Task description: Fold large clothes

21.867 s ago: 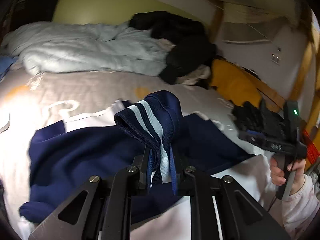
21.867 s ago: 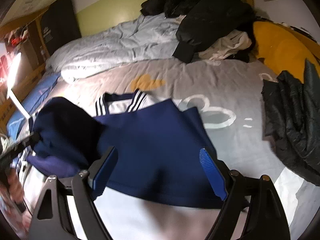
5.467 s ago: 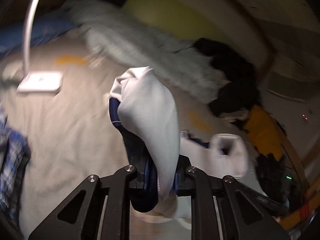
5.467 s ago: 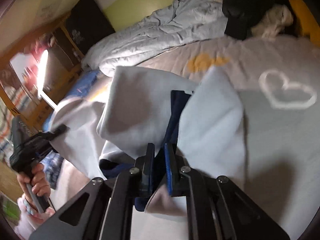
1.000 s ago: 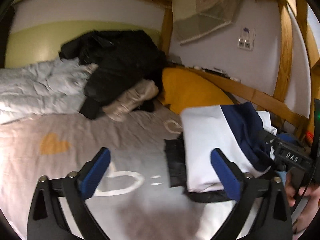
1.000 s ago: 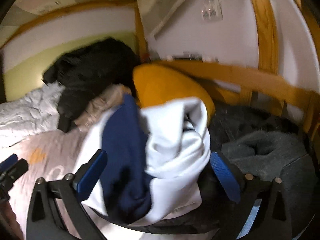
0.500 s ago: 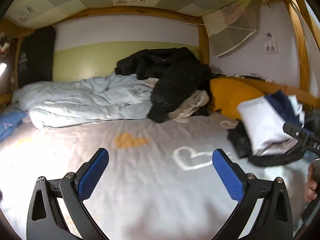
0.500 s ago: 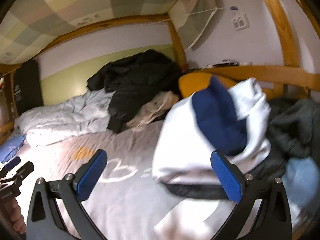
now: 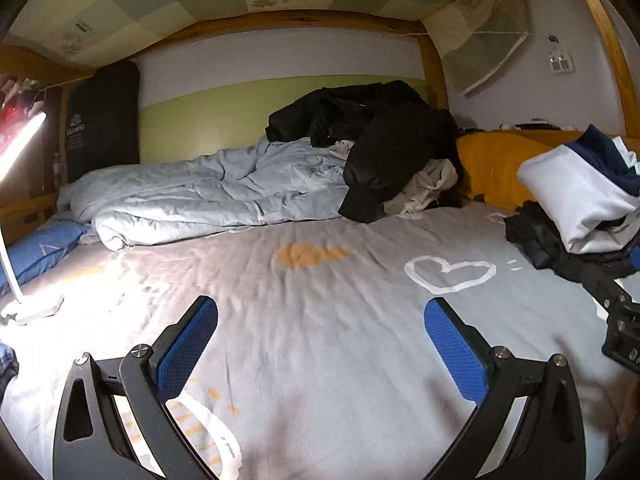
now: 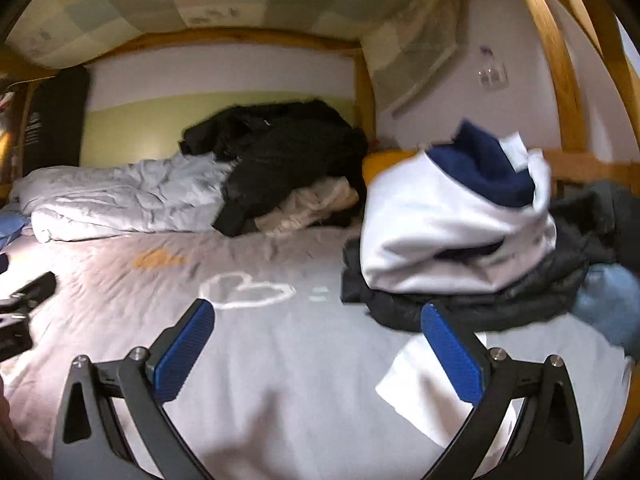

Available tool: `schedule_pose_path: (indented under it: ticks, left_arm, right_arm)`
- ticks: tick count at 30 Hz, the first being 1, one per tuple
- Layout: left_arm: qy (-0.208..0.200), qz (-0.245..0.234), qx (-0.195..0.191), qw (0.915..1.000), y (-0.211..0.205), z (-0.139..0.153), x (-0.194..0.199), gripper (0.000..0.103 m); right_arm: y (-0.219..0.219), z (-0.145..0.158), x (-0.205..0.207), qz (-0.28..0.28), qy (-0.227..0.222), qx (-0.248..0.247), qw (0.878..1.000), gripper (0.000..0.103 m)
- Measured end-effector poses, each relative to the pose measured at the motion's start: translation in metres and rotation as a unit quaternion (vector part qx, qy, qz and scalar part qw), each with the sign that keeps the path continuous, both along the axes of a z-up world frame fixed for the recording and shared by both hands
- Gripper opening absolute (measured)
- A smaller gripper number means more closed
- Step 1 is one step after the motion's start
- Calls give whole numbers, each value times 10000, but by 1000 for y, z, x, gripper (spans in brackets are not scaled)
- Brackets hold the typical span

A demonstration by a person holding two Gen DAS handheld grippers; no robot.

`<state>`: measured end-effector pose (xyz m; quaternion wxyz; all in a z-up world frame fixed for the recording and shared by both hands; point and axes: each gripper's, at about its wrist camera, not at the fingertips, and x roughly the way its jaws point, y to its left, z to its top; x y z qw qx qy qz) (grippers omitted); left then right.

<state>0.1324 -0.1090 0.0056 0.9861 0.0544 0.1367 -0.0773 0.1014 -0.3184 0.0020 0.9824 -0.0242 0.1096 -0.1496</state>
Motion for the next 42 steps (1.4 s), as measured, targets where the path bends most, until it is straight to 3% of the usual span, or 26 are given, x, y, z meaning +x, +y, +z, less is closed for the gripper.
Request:
schedule_pose_path:
  ticks: [5, 8, 18, 25, 42]
  left_arm:
    - [-343, -23, 391, 9986, -14, -1, -14, 103]
    - [-327, -199, 604, 9974, -24, -2, -15, 103]
    - [-188, -190, 455, 9986, -20, -1, -8, 103]
    - [-241, -211, 609, 9976, -21, -2, -7, 103]
    - [-263, -176, 584, 9978, -25, -4, -10, 103]
  right_arm:
    - [3, -2, 7, 60, 150, -87, 9998, 103]
    - [0, -2, 6, 23, 130, 19, 9999, 103]
    - [-3, -2, 2, -71, 60, 82, 9999, 103]
    - [1, -2, 2, -44, 77, -3, 10000, 103]
    - [5, -3, 4, -85, 123, -133, 9998, 103]
